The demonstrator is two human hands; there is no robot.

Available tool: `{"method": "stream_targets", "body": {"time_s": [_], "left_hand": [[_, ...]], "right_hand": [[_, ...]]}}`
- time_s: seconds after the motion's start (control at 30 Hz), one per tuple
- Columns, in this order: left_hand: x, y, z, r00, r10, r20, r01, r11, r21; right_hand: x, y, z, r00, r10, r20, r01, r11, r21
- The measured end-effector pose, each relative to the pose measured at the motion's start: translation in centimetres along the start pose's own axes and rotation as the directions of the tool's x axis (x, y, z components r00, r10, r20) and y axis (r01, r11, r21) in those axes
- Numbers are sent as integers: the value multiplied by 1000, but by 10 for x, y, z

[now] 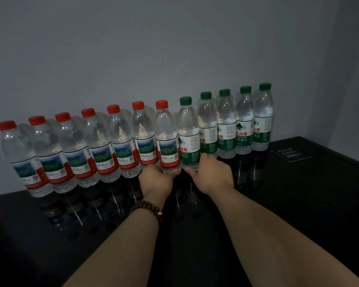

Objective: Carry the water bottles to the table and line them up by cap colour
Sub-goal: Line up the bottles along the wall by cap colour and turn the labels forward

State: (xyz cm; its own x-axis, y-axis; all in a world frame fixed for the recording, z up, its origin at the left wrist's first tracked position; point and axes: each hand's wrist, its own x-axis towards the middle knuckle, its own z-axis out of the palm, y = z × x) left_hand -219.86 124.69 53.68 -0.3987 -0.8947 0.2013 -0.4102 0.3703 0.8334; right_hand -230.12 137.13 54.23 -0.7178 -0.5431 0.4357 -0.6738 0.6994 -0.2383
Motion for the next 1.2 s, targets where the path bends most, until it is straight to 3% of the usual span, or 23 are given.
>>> {"method": "stream_targets", "body": {"time_s": [0.27,0.53,0.9,1.2], "left_hand": [[8,-1,6,1000,-20,-17,20,1000,-9],[8,5,8,997,3,-79,-2,1000,17],[12,2,12,996,85,-18,-83,993,80],[15,1,14,999,50,14,-51,985,163]], "right_hand": [[15,-3,9,996,-68,-65,65,997,-51],[23,-7,14,947,-300,-112,301,953,-6],[23,-7,13,938,-338,-77,343,937,66],[25,-5,18,936,-337,-97,344,936,68]]}}
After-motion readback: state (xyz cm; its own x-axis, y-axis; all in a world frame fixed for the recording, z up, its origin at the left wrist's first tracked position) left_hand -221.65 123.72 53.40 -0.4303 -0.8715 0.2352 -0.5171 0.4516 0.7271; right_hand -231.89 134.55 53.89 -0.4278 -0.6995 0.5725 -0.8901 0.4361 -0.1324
